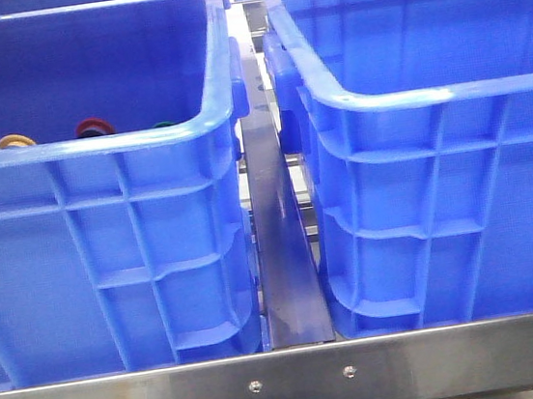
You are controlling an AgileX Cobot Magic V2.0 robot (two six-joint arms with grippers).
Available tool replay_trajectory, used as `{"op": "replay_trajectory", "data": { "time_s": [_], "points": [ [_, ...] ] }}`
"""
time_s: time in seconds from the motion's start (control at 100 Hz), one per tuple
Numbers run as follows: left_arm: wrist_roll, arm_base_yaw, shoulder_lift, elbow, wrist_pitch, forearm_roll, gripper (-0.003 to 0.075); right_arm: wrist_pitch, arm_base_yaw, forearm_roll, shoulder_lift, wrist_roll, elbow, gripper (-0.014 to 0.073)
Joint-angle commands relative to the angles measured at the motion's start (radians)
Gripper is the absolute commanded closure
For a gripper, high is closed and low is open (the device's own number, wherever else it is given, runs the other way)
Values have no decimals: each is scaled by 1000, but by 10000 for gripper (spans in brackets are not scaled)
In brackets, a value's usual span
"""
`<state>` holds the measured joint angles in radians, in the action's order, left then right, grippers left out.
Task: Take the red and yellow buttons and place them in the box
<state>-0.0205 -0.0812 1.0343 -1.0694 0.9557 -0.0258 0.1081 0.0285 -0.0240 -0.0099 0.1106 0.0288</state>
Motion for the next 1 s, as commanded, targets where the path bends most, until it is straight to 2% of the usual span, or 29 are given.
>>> {"op": "replay_trajectory", "data": {
  "time_s": [0.0, 0.07, 0.22, 0.31, 0.49, 0.71, 0.87, 0.99],
  "points": [
    [3, 2, -10, -35, -50, -15, 654, 84, 0, 11, -27, -4, -13, 661],
    [3, 2, -10, -35, -52, -15, 545, 84, 0, 11, -27, -4, -13, 661],
    [-2, 2, -10, -35, -52, -15, 206, 84, 0, 11, -27, -4, -13, 661],
    [-2, 2, -10, -35, -50, -22, 106, 84, 0, 11, -27, -4, -13, 661],
    [0, -27, -3, -35, -82, -92, 104, 84, 0, 11, -27, -4, -13, 661],
    [-61, -186, 94, -35, -182, -95, 107, 84, 0, 11, -27, -4, -13, 661],
    [-194, -288, 212, -38, -263, 12, 106, 84, 0, 11, -27, -4, -13, 661],
    [-315, -350, 307, -82, -267, 132, 108, 84, 0, 11, -27, -4, -13, 661]
  ]
}}
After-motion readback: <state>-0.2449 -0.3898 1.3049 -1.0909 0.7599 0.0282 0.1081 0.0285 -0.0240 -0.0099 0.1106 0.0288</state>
